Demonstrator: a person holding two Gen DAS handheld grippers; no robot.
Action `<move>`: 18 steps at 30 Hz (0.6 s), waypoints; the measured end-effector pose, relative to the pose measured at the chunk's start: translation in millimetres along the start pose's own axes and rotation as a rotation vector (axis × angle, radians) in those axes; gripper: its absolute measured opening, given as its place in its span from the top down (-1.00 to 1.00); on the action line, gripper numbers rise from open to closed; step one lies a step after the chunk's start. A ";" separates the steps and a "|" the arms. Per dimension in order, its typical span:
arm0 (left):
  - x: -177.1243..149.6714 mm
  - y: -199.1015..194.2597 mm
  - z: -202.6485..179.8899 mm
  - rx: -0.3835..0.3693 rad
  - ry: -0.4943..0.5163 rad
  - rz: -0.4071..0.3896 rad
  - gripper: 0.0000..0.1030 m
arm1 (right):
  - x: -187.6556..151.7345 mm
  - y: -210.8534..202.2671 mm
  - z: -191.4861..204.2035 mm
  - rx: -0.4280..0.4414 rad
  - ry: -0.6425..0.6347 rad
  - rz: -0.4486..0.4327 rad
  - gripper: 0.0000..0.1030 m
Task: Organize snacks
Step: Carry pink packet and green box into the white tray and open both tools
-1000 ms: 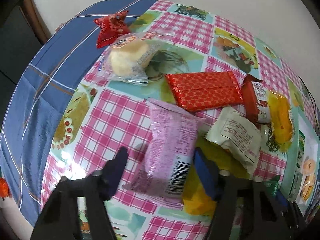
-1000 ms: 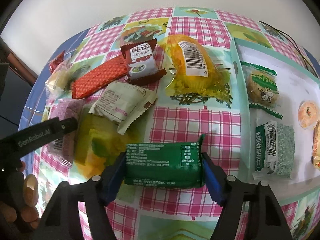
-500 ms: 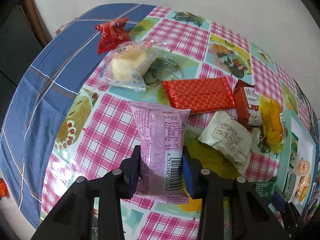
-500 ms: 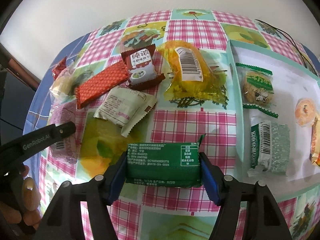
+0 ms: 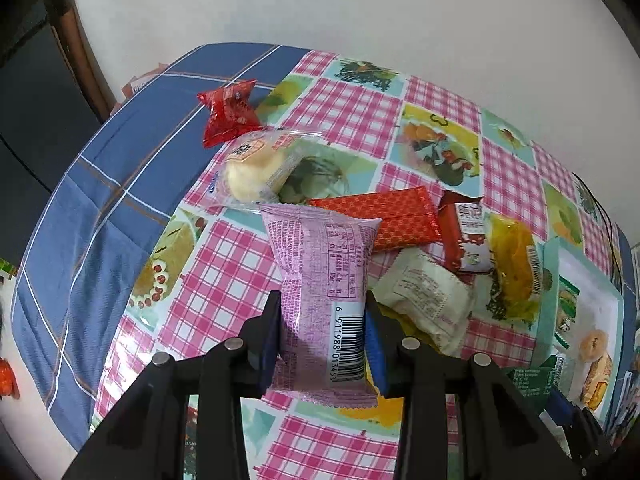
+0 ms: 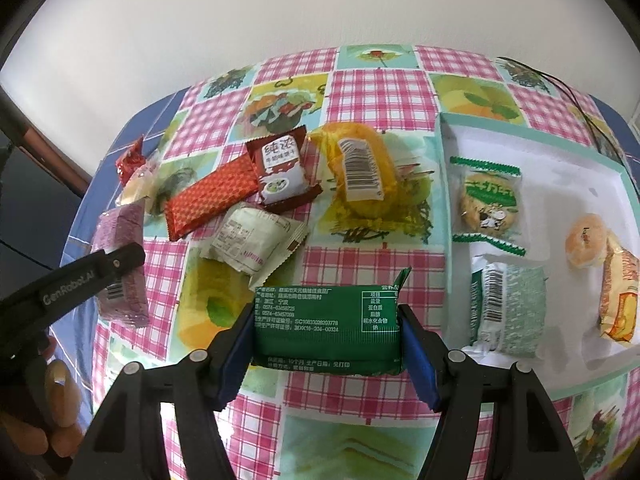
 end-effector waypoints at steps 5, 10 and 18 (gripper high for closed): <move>-3.4 -7.3 -22.0 -0.009 0.022 -0.010 0.24 | 3.9 -9.7 -15.1 -0.017 0.020 -0.022 -0.36; -8.2 -17.1 -52.5 -0.019 0.068 -0.022 0.24 | 7.2 -23.8 -39.9 -0.036 0.058 -0.045 -0.36; -20.7 -32.3 -105.0 -0.038 0.164 -0.040 0.24 | 13.1 -42.2 -88.4 -0.061 0.143 -0.075 -0.36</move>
Point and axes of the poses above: each gripper's, at about its wrist camera, not at the fingertips, and y roughly the way its jaws point, z to its left, x to its top, the point moved 3 cm from there along y, roughly the way its jaws point, and after that the axes turned 6 degrees about x, right-handed, at the moved point
